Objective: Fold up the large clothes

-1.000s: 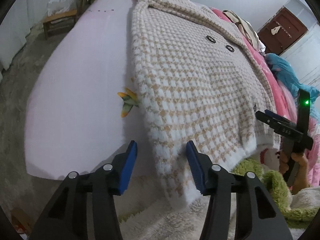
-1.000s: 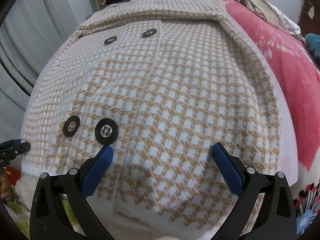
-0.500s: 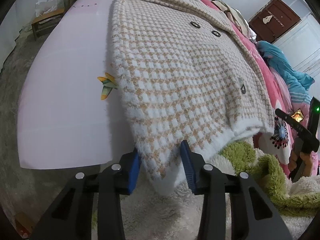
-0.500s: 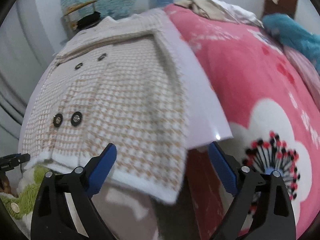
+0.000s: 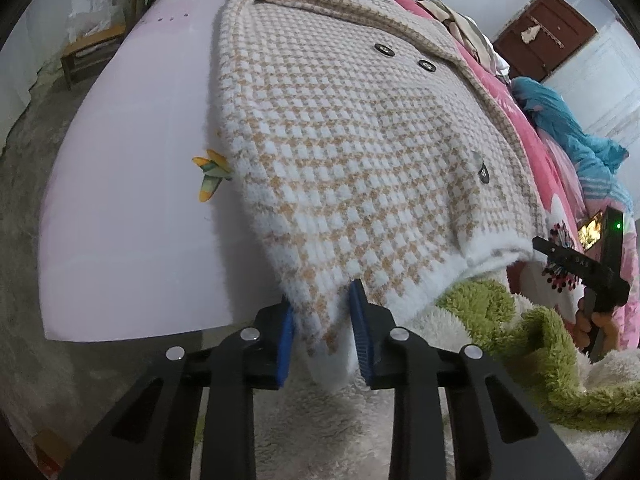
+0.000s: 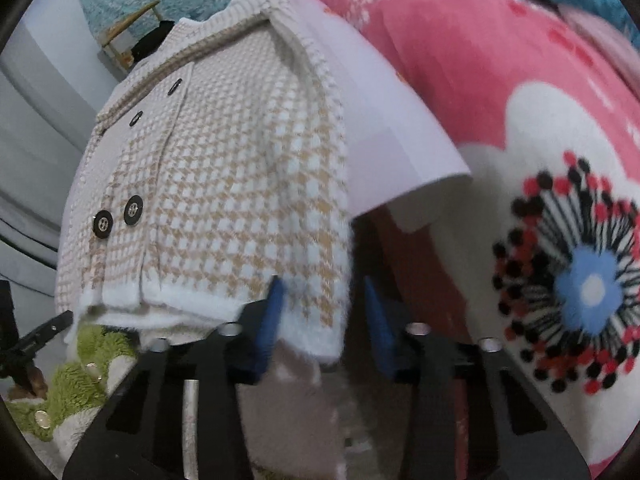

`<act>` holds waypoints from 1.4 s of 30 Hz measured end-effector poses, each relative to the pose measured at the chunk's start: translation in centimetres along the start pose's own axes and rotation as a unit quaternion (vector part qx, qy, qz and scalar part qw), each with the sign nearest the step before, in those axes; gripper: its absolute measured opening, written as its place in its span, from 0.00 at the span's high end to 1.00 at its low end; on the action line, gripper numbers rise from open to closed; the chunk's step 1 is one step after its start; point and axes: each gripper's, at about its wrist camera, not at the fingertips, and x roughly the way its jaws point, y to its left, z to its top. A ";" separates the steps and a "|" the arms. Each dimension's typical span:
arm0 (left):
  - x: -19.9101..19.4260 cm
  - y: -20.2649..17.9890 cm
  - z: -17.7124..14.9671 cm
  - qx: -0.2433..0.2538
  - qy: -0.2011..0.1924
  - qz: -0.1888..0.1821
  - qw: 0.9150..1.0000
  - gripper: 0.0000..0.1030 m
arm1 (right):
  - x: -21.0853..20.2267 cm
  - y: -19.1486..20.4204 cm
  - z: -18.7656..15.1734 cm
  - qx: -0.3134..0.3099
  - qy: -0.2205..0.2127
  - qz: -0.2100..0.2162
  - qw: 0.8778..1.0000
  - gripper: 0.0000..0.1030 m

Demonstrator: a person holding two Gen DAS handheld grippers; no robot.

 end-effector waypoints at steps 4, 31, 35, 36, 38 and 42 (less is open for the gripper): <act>-0.6 -0.5 0.2 0.022 -0.009 0.003 1.000 0.87 | -1.4 0.3 0.0 -0.010 -0.016 0.014 1.000 0.91; -3.8 4.0 17.6 -0.054 -0.160 -0.072 0.983 0.91 | -3.0 6.1 18.0 -0.034 -0.202 0.110 0.973 0.92; -1.2 5.9 20.5 -0.085 -0.147 -0.061 0.984 0.89 | -0.1 6.0 20.7 -0.024 -0.196 0.107 0.975 0.92; -0.4 6.4 21.1 -0.093 -0.138 -0.059 0.984 0.88 | 1.0 5.9 21.4 -0.021 -0.190 0.102 0.976 0.92; 1.5 7.3 22.1 -0.113 -0.110 -0.057 0.986 0.84 | 3.0 5.6 22.2 -0.013 -0.173 0.099 0.980 0.90; 3.8 9.1 22.7 -0.155 -0.073 -0.078 0.982 0.69 | 7.1 4.7 23.1 0.002 -0.117 0.098 0.988 0.84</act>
